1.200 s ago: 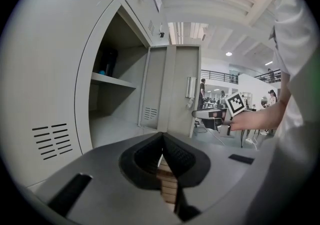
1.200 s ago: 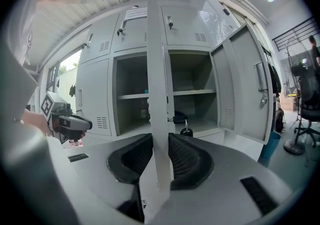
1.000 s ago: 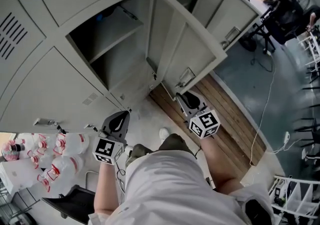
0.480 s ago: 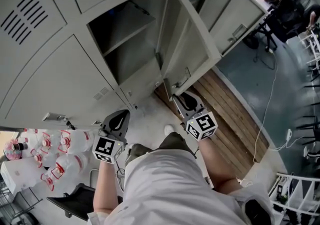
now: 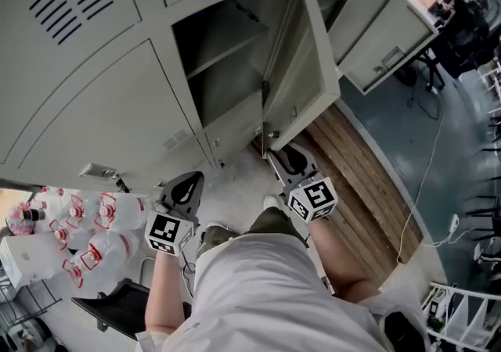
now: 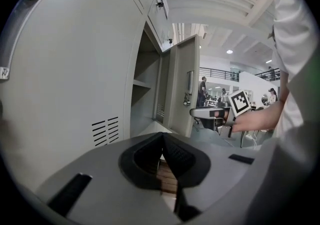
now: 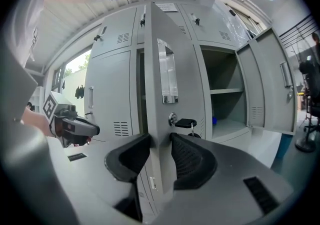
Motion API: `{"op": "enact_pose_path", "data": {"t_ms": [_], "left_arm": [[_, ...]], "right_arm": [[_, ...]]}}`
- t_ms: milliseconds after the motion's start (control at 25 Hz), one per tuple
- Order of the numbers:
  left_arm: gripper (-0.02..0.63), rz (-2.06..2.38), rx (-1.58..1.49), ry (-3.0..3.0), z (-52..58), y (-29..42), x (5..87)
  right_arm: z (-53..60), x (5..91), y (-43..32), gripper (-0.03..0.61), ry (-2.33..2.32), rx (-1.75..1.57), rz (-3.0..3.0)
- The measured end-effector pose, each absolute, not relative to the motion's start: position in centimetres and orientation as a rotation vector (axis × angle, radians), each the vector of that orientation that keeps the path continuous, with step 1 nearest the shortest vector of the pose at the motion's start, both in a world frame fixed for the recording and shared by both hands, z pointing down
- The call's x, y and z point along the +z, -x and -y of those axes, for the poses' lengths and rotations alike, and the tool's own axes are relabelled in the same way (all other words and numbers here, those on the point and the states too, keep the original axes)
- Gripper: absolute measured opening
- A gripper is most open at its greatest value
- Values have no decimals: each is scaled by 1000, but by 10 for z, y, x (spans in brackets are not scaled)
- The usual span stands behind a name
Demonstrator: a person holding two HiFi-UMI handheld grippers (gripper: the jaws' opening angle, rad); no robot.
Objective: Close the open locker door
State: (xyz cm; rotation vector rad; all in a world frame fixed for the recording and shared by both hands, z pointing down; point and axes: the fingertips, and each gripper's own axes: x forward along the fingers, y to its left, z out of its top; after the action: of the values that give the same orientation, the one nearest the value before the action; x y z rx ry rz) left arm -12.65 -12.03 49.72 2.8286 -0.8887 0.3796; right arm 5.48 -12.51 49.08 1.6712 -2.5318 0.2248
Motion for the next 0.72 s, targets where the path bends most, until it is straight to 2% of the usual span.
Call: {"op": "enact_pose_path", "data": {"t_ms": [400,520,720], "left_arm": [[0,1010,383,-2780,118,153,497],[0,1053,383,-2763,117,164,496],[0,1130,388,-2727,113,182,496]], "right_arm": [[144,488,-18,160,-1598,171,2575],[147,488,-2,123,-1546,169,2613],[159,486,22,115,-1475,156,2671]]}}
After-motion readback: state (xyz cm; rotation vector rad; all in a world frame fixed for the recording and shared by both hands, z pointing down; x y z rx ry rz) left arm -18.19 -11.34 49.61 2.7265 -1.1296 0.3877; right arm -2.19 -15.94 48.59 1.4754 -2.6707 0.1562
